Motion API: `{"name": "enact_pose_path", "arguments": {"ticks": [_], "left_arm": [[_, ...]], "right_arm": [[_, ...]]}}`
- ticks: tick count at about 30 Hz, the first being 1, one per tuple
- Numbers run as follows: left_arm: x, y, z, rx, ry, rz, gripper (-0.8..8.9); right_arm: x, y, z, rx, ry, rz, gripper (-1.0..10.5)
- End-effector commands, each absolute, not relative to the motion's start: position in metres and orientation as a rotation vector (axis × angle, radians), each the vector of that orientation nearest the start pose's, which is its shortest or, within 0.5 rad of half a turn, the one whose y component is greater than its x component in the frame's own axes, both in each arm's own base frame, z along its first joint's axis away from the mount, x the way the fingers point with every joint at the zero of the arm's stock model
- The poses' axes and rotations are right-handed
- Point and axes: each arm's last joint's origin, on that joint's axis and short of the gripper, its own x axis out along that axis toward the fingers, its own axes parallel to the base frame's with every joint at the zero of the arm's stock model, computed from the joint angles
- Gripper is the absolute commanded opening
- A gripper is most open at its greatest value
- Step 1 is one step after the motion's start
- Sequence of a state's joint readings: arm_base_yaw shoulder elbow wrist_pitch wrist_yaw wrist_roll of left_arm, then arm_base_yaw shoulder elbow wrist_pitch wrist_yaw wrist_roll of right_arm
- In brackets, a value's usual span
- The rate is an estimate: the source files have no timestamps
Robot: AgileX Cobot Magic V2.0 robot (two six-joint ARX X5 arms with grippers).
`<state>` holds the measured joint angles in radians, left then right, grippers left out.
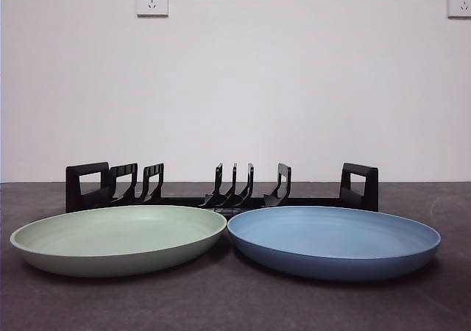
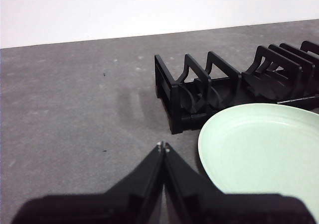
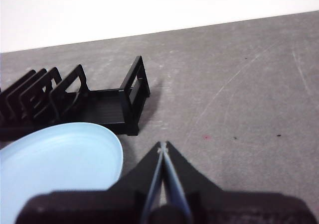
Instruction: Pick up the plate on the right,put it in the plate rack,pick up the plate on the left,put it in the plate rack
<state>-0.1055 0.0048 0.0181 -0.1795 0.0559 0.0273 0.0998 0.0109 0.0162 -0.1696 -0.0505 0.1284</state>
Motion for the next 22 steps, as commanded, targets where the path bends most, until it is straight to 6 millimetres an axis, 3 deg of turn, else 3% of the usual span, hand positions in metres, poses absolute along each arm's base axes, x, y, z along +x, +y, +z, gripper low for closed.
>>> {"name": "enact_pose_path", "arguments": {"ticks": [1,5,11,17,22], "left_arm": [[0.096,-0.012,0.149,-0.02,0.162,-0.159,-0.04],[0.096,-0.012,0.149,-0.135,0.171,-0.172,-0.06],[0.094,-0.016,0.152,-0.258,0.185,-0.301,-0.06],[0.093,-0.016,0.162,-0.35,0.203,-0.292,-0.06],[0.091,-0.016,0.181,-0.348,0.226,-0.287,-0.06]], "right_arm": [[0.096,0.011,0.149,0.242,0.189,0.13,0.0],[0.096,0.011,0.15,0.37,0.189,0.12,0.0],[0.095,0.012,0.155,0.402,0.195,0.152,-0.1],[0.094,0.012,0.173,0.399,0.247,0.141,-0.1],[0.099,0.012,0.195,0.385,0.314,0.13,-0.1]]}}
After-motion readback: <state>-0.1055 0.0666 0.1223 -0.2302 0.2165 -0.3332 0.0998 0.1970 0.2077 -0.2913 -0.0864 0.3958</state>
